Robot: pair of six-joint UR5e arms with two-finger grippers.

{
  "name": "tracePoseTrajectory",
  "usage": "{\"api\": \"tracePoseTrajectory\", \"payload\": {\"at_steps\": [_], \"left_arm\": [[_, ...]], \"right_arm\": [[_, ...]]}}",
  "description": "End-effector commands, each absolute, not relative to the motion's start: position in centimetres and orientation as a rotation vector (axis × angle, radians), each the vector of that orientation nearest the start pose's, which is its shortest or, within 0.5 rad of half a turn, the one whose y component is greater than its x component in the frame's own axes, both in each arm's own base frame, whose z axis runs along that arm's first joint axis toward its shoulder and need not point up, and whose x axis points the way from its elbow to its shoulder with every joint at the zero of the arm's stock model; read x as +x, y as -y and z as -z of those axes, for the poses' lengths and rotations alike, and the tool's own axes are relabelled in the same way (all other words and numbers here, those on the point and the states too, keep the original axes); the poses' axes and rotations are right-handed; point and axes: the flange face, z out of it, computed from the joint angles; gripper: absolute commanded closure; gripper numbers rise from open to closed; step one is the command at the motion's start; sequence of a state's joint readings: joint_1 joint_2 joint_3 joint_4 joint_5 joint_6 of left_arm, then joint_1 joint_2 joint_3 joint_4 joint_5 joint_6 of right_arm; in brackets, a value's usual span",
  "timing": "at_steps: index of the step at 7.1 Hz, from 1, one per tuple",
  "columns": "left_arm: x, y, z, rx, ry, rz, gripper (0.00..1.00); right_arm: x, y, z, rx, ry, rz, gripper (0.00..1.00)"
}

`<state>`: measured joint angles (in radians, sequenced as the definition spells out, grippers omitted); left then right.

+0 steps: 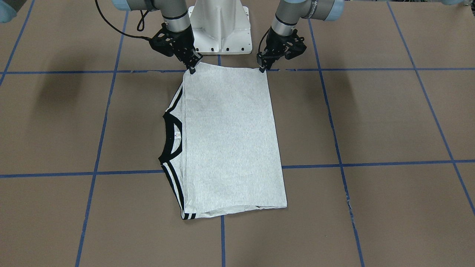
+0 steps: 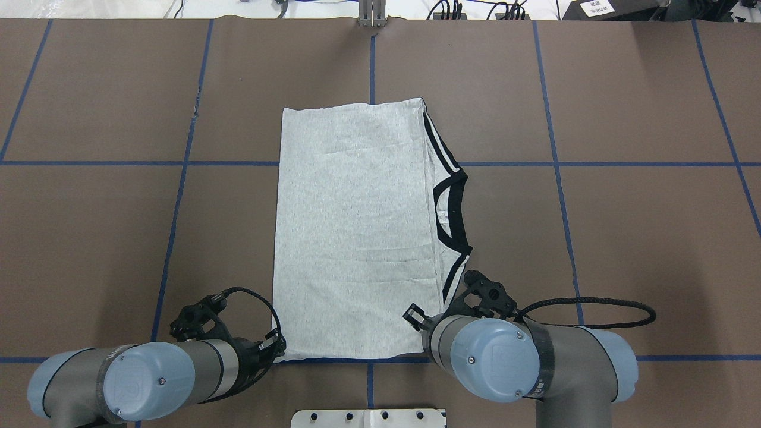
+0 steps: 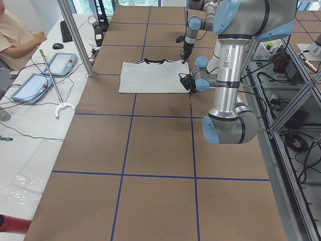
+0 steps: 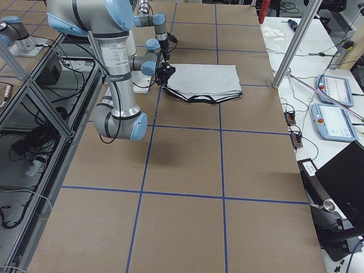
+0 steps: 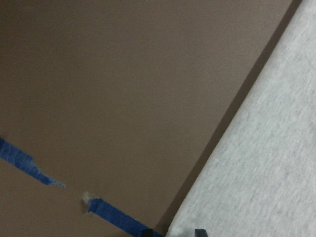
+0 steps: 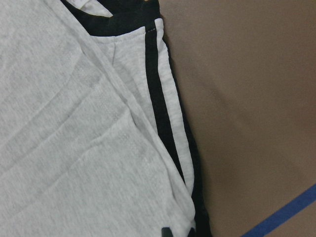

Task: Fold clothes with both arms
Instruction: 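Grasp both near corners with the left and right grippers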

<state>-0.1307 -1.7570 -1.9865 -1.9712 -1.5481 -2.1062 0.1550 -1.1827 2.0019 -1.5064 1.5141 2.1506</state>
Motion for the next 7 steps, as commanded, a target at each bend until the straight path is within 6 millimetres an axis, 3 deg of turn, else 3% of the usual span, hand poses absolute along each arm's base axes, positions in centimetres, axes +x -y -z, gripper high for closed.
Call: {"api": "tracePoseTrajectory", "payload": {"at_steps": [1, 3, 4, 5, 6, 7], "left_arm": [[51.87, 20.39, -33.01, -0.185, -0.998, 0.62, 0.61], [52.13, 20.18, -33.06, -0.187, -0.996, 0.616, 0.62], [52.15, 20.18, -32.98, -0.187, -0.998, 0.616, 0.68], [52.15, 20.25, -32.89, -0.188, -0.999, 0.617, 0.89], [52.18, 20.17, -32.89, -0.189, -0.999, 0.615, 1.0], [52.13, 20.21, -32.33, -0.192, -1.011, 0.612, 1.0]], "right_arm": [[-54.05, 22.51, -25.54, -0.138, 0.895, -0.71, 1.0], [-54.05, 22.51, -25.54, -0.138, 0.895, -0.71, 1.0], [-54.05, 22.51, -25.54, -0.138, 0.895, -0.71, 1.0], [-54.05, 22.51, -25.54, -0.138, 0.895, -0.71, 1.0], [-54.05, 22.51, -25.54, -0.138, 0.895, -0.71, 1.0], [-54.05, 22.49, -25.54, -0.139, 0.895, -0.71, 1.0]]}}
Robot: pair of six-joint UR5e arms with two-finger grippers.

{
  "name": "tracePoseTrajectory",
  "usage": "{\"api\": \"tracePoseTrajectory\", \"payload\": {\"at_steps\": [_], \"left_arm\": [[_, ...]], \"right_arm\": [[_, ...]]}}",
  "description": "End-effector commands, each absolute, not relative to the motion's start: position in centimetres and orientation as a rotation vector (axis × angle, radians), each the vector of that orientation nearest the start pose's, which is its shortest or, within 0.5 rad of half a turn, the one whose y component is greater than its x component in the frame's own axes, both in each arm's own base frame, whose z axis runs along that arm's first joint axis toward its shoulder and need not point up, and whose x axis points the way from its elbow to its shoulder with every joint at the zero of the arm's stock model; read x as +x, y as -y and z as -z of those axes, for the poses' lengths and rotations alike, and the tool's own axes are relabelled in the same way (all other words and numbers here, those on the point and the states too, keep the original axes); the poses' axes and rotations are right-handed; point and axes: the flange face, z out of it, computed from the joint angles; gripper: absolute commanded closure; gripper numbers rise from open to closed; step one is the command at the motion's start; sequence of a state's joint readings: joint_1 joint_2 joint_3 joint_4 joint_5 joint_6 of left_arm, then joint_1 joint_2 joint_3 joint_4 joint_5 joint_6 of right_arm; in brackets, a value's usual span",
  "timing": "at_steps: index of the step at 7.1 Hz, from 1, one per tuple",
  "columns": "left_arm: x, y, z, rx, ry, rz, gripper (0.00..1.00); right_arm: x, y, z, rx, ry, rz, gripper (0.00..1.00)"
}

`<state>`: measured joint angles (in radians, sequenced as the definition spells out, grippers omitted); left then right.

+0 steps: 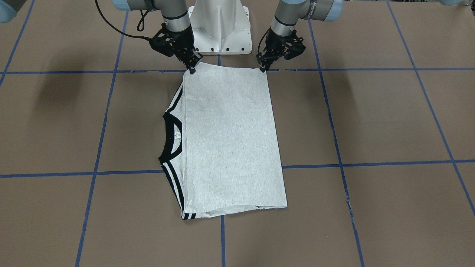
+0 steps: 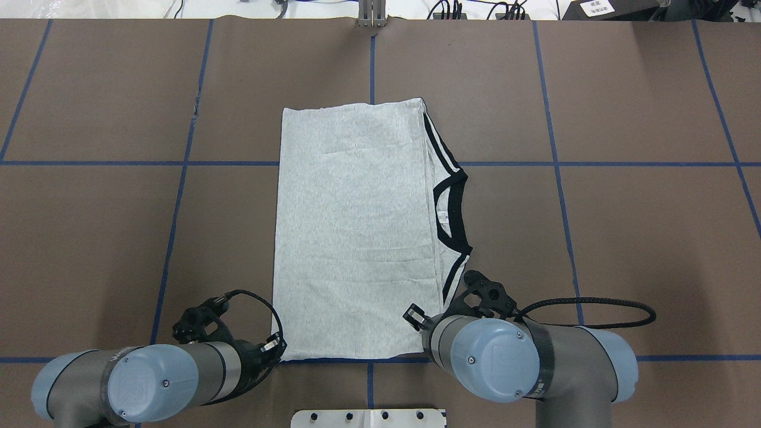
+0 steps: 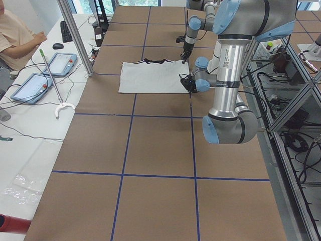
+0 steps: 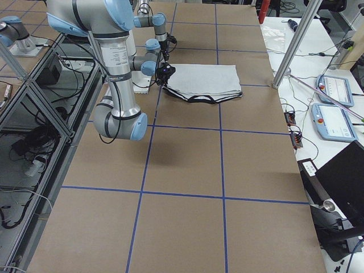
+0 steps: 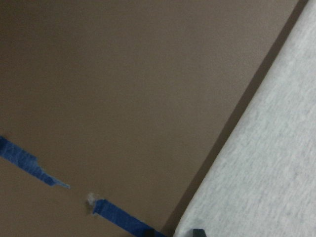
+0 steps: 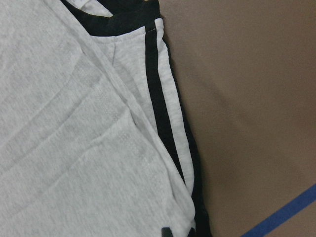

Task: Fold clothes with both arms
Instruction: 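Grasp both near corners with the left and right grippers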

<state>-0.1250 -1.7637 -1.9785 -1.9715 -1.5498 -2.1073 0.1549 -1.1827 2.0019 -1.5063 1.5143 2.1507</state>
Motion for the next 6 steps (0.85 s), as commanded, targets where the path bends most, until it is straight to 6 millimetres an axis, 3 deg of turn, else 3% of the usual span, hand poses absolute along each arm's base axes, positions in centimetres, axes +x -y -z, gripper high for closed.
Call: {"api": "tracePoseTrajectory", "payload": {"at_steps": [1, 2, 3, 5, 6], "left_arm": [[51.8, 20.2, -31.9, -0.194, -1.02, 0.61, 1.0], [51.3, 20.1, -31.0, -0.199, -1.039, 0.607, 1.0], [49.5, 19.9, -28.7, -0.21, -1.092, 0.598, 1.0], [46.9, 19.3, -25.2, -0.245, -1.168, 0.577, 1.0], [46.1, 18.9, -24.2, -0.276, -1.186, 0.558, 1.0]], "right_arm": [[-54.1, 22.5, -25.5, -0.138, 0.895, -0.71, 1.0], [-54.0, 22.3, -25.6, -0.139, 0.893, -0.708, 1.0], [-53.3, 21.4, -25.4, -0.158, 0.904, -0.712, 1.0], [-49.6, 17.2, -26.4, -0.223, 0.904, -0.72, 1.0], [-49.1, 16.4, -25.8, -0.249, 0.912, -0.736, 1.0]]}}
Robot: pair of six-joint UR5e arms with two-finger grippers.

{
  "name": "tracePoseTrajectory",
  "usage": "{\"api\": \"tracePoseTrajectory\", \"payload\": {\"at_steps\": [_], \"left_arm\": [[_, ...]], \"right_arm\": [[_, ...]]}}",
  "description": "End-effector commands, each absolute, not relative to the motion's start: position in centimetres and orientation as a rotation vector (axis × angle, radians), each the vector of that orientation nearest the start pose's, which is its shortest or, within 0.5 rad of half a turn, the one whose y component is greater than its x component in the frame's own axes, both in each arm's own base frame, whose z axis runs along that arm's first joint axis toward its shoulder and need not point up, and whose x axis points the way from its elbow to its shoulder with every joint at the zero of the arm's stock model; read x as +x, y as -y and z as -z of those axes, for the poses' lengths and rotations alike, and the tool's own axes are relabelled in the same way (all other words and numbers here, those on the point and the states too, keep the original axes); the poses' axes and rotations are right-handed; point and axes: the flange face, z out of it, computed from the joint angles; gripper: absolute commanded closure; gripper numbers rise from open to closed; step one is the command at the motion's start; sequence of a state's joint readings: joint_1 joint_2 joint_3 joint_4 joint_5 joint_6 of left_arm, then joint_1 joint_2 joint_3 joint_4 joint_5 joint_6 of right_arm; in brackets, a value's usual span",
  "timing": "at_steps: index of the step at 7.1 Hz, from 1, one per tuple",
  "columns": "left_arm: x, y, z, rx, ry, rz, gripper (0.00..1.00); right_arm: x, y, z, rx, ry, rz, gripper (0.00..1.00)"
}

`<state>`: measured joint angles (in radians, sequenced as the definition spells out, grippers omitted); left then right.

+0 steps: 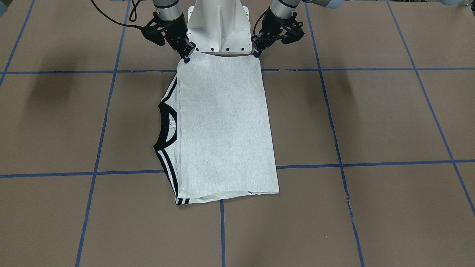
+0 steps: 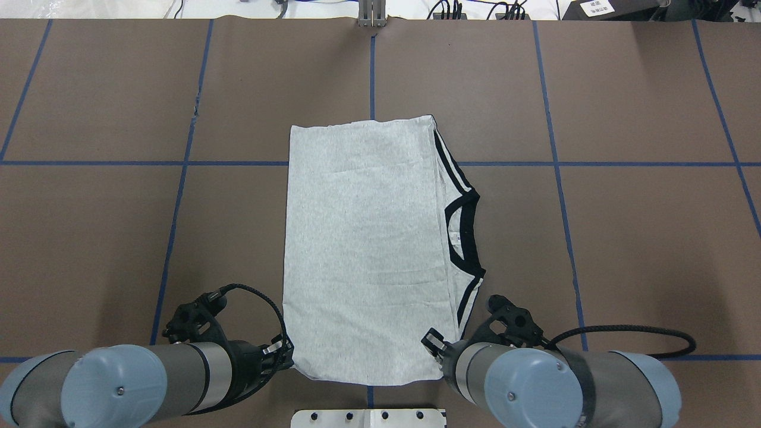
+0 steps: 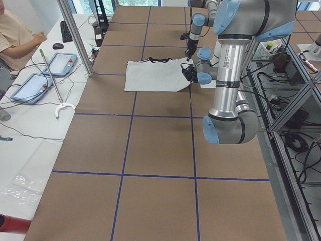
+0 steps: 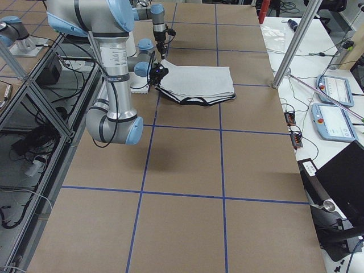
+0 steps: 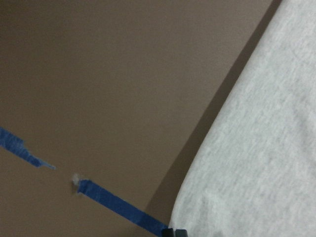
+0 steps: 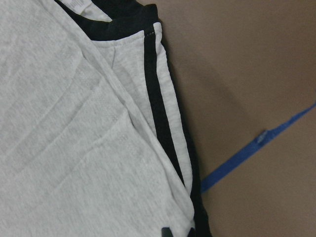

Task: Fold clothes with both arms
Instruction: 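Lift the near edge with both grippers and fold it away from robot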

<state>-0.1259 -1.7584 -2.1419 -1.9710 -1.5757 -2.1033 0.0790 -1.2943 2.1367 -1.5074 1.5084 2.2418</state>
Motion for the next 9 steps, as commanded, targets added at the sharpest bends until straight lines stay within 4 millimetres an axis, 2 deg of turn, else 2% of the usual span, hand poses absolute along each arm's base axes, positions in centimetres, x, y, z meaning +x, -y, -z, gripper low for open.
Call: {"api": "tracePoseTrajectory", "payload": {"at_steps": [1, 2, 3, 4, 5, 6, 8, 9], "left_arm": [[46.0, 19.0, -24.1, -0.277, -1.189, 0.557, 1.0], [45.4, 18.9, -23.3, -0.279, -1.208, 0.549, 1.0], [44.9, 19.3, -22.3, -0.274, -1.233, 0.534, 1.0], [43.8, 22.1, -21.0, -0.201, -1.274, 0.531, 1.0], [42.2, 25.7, -19.3, -0.125, -1.318, 0.525, 1.0], [41.1, 28.9, -19.0, -0.088, -1.321, 0.517, 1.0], [42.2, 34.2, -18.8, -0.004, -1.3, 0.547, 1.0], [41.5, 35.8, -19.3, 0.054, -1.285, 0.528, 1.0]], "right_arm": [[-48.2, 15.9, -25.0, -0.255, 0.9, -0.738, 1.0], [-47.0, 16.9, -23.9, -0.25, 0.914, -0.758, 1.0], [-45.1, 20.5, -23.3, -0.228, 0.941, -0.812, 1.0], [-43.0, 23.4, -22.7, -0.248, 0.954, -0.841, 1.0], [-43.0, 25.8, -22.2, -0.245, 0.956, -0.839, 1.0], [-44.1, 28.9, -21.0, -0.194, 0.975, -0.829, 1.0], [-44.3, 34.6, -20.7, -0.167, 0.966, -0.851, 1.0], [-44.6, 37.2, -20.2, -0.146, 0.961, -0.854, 1.0]]}}
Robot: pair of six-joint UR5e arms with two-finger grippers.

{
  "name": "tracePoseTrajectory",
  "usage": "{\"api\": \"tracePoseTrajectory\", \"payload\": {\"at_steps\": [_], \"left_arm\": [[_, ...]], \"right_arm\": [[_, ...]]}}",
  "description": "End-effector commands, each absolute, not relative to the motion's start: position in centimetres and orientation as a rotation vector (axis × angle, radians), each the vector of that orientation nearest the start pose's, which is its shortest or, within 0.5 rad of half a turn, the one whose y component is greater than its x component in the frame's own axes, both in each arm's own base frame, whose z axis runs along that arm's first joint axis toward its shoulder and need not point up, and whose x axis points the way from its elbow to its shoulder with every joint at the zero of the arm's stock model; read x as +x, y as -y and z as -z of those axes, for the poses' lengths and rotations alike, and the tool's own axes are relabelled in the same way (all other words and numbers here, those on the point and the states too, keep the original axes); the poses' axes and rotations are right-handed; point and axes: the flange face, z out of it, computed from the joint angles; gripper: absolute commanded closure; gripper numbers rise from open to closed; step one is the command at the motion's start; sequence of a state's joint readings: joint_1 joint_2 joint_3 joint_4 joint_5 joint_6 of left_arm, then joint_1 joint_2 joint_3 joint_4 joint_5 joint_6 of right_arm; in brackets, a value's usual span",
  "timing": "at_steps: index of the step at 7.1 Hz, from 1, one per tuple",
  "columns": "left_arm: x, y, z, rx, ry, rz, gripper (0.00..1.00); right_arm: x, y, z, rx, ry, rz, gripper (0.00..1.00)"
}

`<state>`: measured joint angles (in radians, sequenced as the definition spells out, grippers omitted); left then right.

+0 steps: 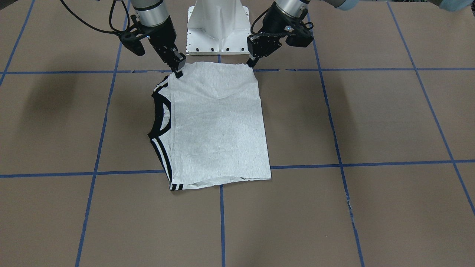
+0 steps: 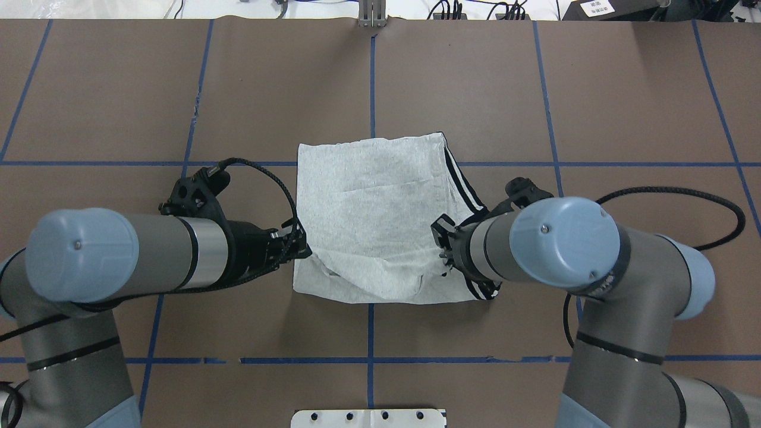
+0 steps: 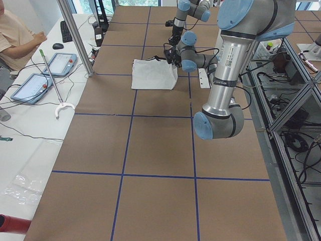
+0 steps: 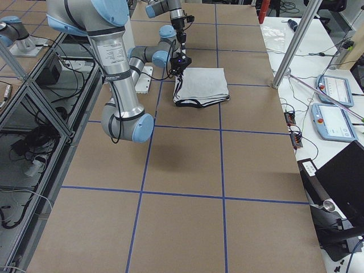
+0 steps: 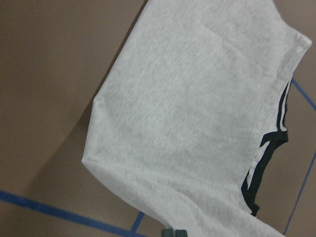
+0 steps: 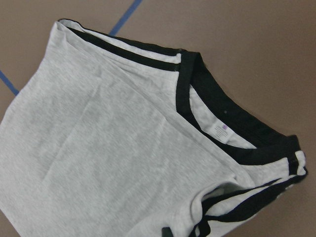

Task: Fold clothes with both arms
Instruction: 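Lift the near edge with both grippers and fold it away from robot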

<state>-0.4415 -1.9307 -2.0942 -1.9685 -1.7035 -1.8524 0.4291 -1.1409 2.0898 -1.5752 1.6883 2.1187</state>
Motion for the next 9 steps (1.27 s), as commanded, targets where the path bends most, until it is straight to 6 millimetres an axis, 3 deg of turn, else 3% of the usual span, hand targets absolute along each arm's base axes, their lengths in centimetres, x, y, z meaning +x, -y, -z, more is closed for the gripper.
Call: {"api": "tracePoseTrajectory", "payload": {"at_steps": [1, 2, 3, 5, 7, 9], "left_arm": [[42.1, 37.5, -20.1, 0.071, -1.261, 0.545, 1.0], [44.1, 39.1, -20.3, 0.074, -1.244, 0.555, 1.0], [44.6, 40.1, -20.6, 0.08, -1.232, 0.566, 1.0], [45.3, 41.2, -21.7, 0.084, -1.205, 0.582, 1.0], [45.7, 42.4, -22.4, 0.1, -1.202, 0.588, 1.0], [45.8, 43.2, -23.0, 0.126, -1.209, 0.571, 1.0]], "right_arm": [[-44.4, 39.9, -20.2, -0.131, 0.95, -0.871, 1.0], [-45.1, 41.5, -20.7, -0.115, 0.927, -0.869, 1.0], [-44.9, 43.3, -21.1, -0.093, 0.915, -0.875, 1.0], [-47.2, 46.5, -23.5, -0.077, 0.967, -0.885, 1.0], [-48.2, 50.5, -22.4, -0.059, 0.966, -0.922, 1.0], [-49.0, 52.1, -22.1, -0.056, 0.953, -0.932, 1.0]]}}
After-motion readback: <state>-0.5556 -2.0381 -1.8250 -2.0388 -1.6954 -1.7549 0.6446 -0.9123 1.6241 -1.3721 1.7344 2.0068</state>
